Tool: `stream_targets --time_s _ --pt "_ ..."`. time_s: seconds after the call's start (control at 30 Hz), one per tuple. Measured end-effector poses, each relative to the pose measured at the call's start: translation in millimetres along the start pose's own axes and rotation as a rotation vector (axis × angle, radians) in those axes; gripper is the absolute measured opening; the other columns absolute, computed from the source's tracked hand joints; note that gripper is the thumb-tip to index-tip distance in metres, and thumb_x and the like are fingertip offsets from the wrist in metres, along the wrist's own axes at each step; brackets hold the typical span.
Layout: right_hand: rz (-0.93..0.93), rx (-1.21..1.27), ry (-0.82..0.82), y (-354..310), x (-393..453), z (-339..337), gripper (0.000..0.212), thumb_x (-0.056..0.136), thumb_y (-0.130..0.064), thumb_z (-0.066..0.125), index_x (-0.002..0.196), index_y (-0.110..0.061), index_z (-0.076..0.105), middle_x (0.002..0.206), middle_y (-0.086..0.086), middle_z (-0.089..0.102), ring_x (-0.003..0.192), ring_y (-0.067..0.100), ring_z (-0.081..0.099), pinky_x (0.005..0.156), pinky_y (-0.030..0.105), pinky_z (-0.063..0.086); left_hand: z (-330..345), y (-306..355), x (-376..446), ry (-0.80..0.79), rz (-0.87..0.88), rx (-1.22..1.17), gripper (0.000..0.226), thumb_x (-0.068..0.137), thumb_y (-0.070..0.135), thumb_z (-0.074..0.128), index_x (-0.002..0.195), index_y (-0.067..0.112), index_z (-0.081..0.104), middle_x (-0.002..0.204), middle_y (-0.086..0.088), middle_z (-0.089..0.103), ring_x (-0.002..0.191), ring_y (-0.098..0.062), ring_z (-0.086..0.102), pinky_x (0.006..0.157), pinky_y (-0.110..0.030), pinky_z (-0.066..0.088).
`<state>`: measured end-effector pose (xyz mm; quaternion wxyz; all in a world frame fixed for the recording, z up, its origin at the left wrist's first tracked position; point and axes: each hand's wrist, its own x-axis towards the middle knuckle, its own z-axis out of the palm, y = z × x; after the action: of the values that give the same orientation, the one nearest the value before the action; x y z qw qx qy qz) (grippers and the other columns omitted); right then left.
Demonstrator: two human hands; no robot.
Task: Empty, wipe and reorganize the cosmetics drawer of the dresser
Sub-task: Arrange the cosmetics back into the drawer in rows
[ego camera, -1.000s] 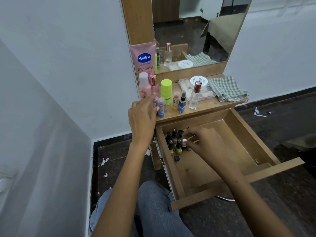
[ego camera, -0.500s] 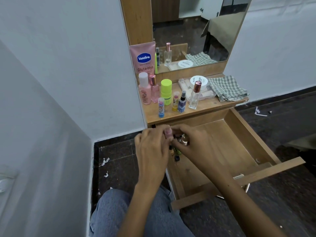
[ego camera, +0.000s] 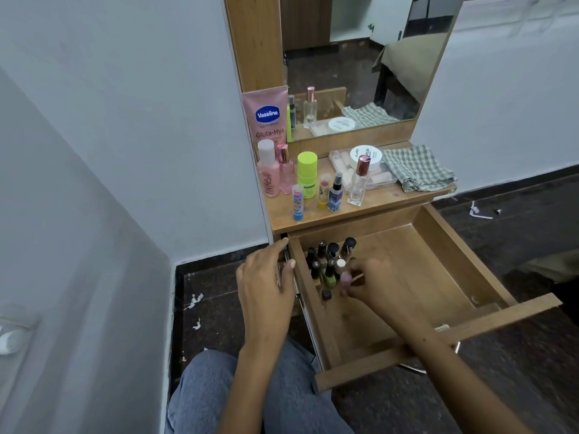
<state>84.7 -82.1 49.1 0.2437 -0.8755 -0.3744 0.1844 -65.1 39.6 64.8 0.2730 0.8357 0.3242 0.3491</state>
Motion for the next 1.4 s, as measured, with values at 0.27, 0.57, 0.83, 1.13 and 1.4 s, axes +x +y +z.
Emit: stream_targets --time_s 0.27,0.57,0.83,1.13,1.4 --pt "0.026 -0.101 -0.136 -4 -4 6 0.015 0.084 -0.024 0.066 0.098 -0.019 0.066 0.092 -0.003 0.065 0.089 0.017 0.062 0.075 0.024 0.045 5 -5 -6 -0.012 -0.025 0.001 0.03 0.09 0.017 0.064 0.12 0.019 0.063 0.113 0.005 0.065 0.107 -0.011 0.053 0.093 -0.043 0.045" --pt "-0.069 -0.146 -0.123 -9 4 14 0.012 0.081 -0.012 0.061 0.077 -0.023 0.058 0.074 -0.007 0.055 0.06 0.003 0.042 0.052 0.015 0.03 9 -6 -5 -0.015 -0.029 -0.015 0.03 0.089 0.015 0.064 0.119 0.019 0.063 0.114 0.003 0.065 0.109 -0.015 0.055 0.09 -0.049 0.047" --pt "-0.029 -0.005 -0.1 -2 -4 15 0.025 0.08 -0.011 0.066 0.105 -0.016 0.066 0.098 0.001 0.068 0.091 0.019 0.065 0.082 0.034 0.053 10 4 19 0.068 0.036 -0.055 0.032 0.092 0.023 0.061 0.123 0.015 0.06 0.123 0.0 0.062 0.115 -0.017 0.051 0.095 -0.046 0.045" --pt "-0.043 0.174 0.178 -5 -3 -22 0.025 0.073 -0.005 0.074 0.09 -0.023 0.071 0.085 -0.009 0.071 0.075 0.005 0.067 0.07 0.026 0.055 35 20 86 0.076 -0.099 0.075 0.045 0.08 0.045 0.07 0.116 0.02 0.062 0.106 0.005 0.067 0.097 -0.014 0.054 0.078 -0.022 0.02" --pt "-0.134 0.36 0.36 -18 8 -26 0.021 0.083 -0.012 0.07 0.101 -0.022 0.071 0.087 -0.013 0.072 0.08 -0.004 0.065 0.07 0.017 0.054 42 24 71 0.006 -0.035 -0.112 0.028 0.079 0.042 0.072 0.1 0.024 0.071 0.09 0.012 0.071 0.083 -0.006 0.063 0.083 -0.032 0.041"
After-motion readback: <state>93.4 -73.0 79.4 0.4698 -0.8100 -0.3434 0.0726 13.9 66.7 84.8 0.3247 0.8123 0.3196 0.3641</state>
